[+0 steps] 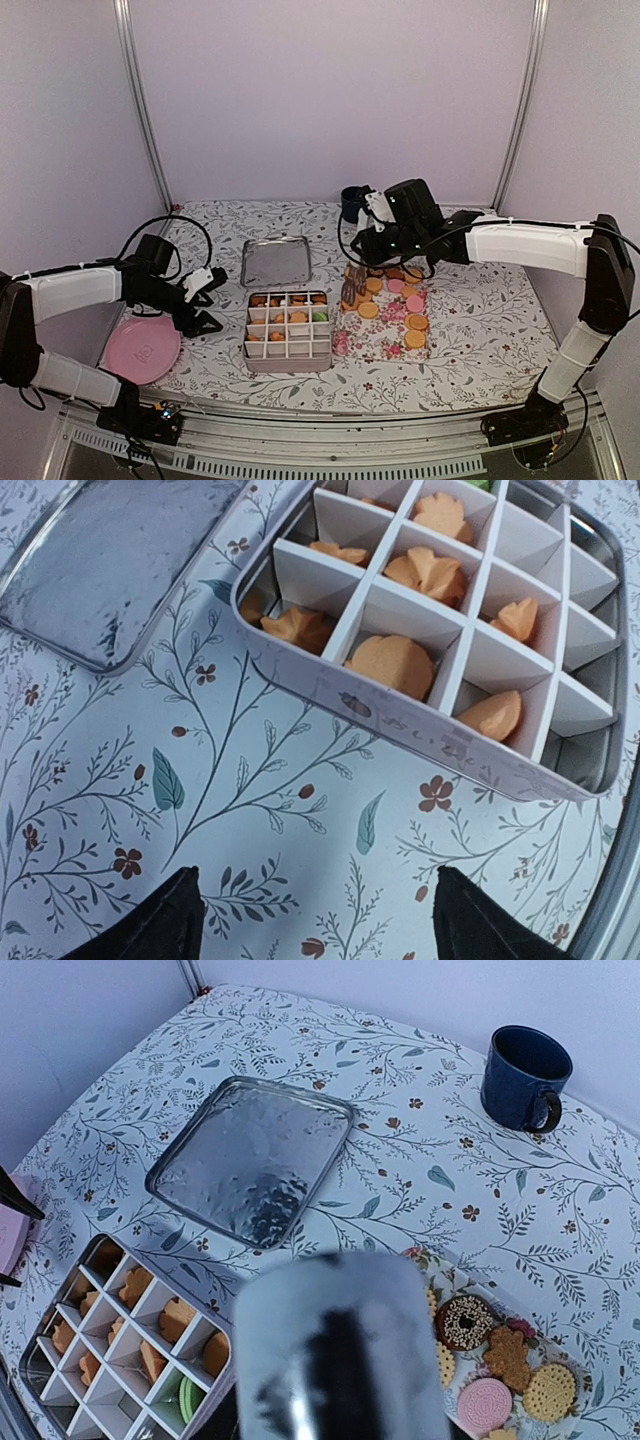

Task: Pack the cookies
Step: Pick up the fake cookies from the plate, then place the fake cookies in the empty pocket of the box.

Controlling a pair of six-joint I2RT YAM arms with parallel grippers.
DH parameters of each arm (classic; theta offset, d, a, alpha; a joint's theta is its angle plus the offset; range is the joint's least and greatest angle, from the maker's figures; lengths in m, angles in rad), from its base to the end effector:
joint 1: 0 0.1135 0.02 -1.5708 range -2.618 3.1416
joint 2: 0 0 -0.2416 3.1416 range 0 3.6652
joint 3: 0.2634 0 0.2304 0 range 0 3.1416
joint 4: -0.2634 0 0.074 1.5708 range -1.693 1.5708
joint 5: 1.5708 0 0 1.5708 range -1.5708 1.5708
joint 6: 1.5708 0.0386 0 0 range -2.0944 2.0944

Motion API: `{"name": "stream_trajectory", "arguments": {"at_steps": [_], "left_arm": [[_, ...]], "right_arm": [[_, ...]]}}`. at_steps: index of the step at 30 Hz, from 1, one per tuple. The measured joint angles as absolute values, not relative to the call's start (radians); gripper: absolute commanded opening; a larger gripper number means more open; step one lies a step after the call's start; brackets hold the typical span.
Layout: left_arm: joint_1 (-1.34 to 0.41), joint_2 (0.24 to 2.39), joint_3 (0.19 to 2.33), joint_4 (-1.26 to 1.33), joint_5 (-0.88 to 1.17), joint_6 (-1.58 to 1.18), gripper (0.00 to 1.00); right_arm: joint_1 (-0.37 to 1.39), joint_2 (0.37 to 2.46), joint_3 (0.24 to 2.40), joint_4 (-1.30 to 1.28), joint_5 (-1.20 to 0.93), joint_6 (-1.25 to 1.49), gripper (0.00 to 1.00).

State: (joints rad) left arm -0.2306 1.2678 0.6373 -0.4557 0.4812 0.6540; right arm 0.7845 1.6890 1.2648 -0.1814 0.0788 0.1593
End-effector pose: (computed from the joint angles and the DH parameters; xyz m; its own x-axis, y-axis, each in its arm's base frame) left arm 0.2036 -0.0662 0.1656 -0.4327 0.6555 -0.6189 0.8515 0.5227 -0.0416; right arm 0.2629 0.2581 0.2525 -0.5022 -0.2779 -0.8189 -0.5862 0.8056 0.0862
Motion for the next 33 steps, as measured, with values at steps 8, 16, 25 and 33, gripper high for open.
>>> {"name": "stream_trajectory", "arguments": {"at_steps": [8, 16, 25, 33], "left_arm": [[-0.231, 1.267, 0.637, -0.459, 0.481, 0.654, 0.80], [-0.231, 1.267, 0.637, -0.459, 0.481, 0.654, 0.80], [-0.231, 1.267, 0.637, -0.462, 0.481, 0.654, 0.80], [-0.231, 1.267, 0.637, -0.461, 0.482, 0.654, 0.80]], "right_arm": [[0.785, 1.711, 1.249, -0.163, 0.050, 0.162, 0.31], [0.805, 1.710, 1.230, -0.156, 0.043, 0.179, 0.00], [0.818, 1.612, 1.182, -0.171, 0.046, 0.198, 0.00], [0.934, 1.527, 1.257, -0.213, 0.085, 0.194, 0.00]]}}
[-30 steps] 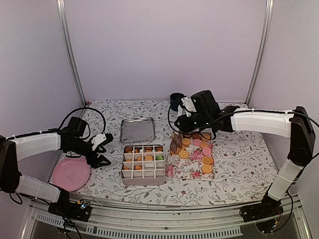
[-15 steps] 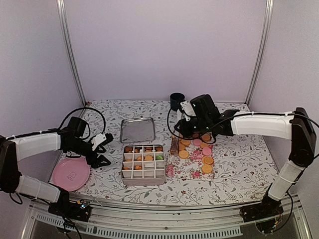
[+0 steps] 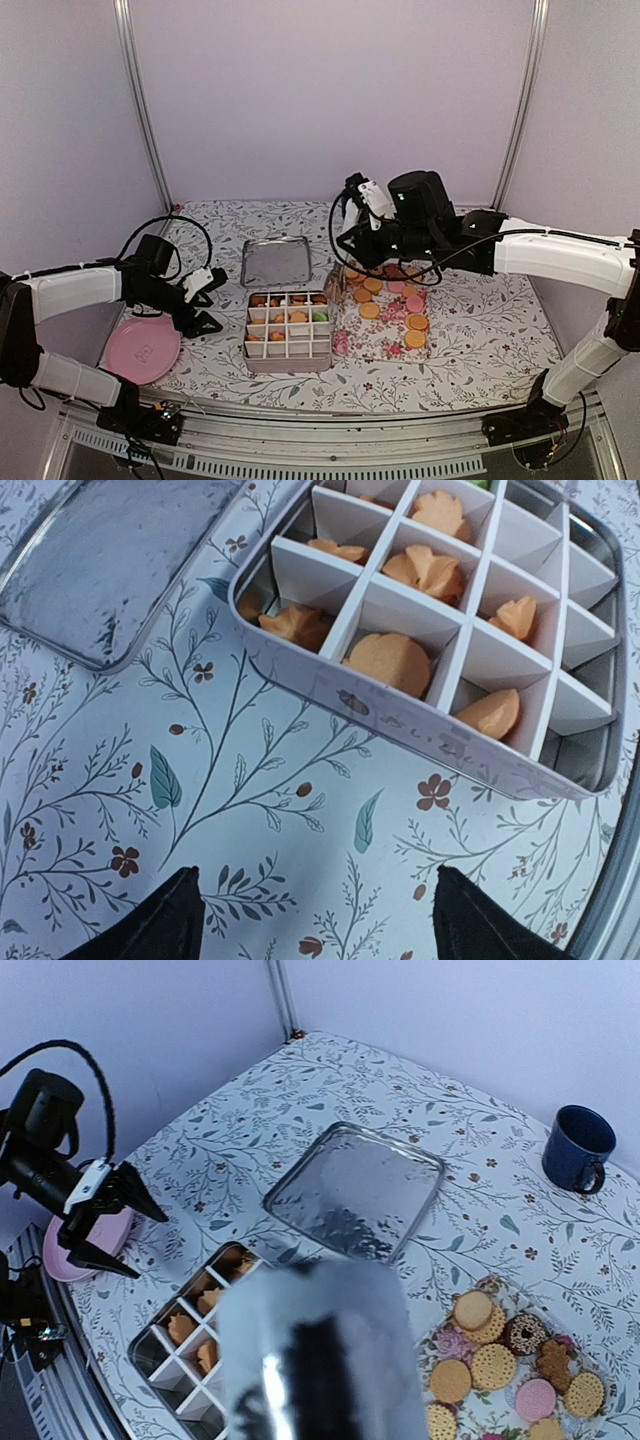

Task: Pack the cookies
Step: Place the fake cookies in the empty pocket of the box.

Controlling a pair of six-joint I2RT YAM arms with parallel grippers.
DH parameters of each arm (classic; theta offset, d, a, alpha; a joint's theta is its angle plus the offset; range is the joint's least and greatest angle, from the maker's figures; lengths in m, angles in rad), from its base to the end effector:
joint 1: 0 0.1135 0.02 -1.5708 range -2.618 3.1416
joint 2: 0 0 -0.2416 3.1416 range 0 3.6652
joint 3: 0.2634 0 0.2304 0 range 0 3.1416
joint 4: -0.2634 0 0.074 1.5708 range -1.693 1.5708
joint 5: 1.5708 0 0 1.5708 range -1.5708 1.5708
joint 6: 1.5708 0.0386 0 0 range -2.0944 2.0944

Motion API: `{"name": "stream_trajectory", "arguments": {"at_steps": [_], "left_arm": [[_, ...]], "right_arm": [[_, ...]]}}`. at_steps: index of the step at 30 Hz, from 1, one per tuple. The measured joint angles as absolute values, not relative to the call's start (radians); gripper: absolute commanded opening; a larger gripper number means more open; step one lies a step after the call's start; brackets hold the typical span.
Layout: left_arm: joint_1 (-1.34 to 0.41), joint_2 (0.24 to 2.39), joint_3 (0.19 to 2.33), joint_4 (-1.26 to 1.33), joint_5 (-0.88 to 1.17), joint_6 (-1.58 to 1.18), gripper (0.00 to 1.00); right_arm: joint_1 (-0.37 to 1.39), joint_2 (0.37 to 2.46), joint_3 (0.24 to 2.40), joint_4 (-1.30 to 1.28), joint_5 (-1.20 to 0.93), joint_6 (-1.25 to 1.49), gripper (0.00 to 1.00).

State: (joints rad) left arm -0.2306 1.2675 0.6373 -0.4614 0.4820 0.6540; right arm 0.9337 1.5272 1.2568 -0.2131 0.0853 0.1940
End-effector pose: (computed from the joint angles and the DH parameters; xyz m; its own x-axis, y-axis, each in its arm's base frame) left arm 0.2031 -0.0661 0.1654 -0.4358 0.6560 -0.6162 0.8514 0.5225 -0.0460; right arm 0.2046 0.2709 0.3010 -0.4171 -0.2407 -0.8764 -0.6885 0.7131 0.1318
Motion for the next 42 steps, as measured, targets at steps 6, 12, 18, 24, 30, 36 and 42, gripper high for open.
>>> {"name": "stream_trajectory", "arguments": {"at_steps": [6, 12, 18, 24, 30, 36, 42], "left_arm": [[-0.231, 1.268, 0.637, -0.461, 0.482, 0.653, 0.80], [-0.231, 1.268, 0.639, -0.461, 0.482, 0.653, 0.81], [-0.231, 1.268, 0.639, -0.461, 0.482, 0.653, 0.81], [-0.231, 1.268, 0.639, -0.461, 0.482, 0.653, 0.81], [-0.231, 1.268, 0.639, -0.461, 0.482, 0.653, 0.81], [-0.231, 1.268, 0.639, -0.461, 0.482, 0.653, 0.81], [-0.231, 1.268, 0.639, -0.461, 0.482, 0.653, 0.81]], "right_arm": [[1.071, 1.571, 1.357, -0.239, 0.091, 0.193, 0.00], [1.128, 1.678, 1.407, -0.252, 0.091, 0.186, 0.01], [1.131, 1.728, 1.417, -0.283, 0.097, 0.177, 0.05], [1.131, 1.728, 1.427, -0.285, 0.099, 0.165, 0.11], [1.131, 1.728, 1.428, -0.285, 0.099, 0.164, 0.23], [1.132, 1.728, 1.429, -0.285, 0.099, 0.163, 0.31], [1.132, 1.728, 1.433, -0.284, 0.104, 0.160, 0.32]]}}
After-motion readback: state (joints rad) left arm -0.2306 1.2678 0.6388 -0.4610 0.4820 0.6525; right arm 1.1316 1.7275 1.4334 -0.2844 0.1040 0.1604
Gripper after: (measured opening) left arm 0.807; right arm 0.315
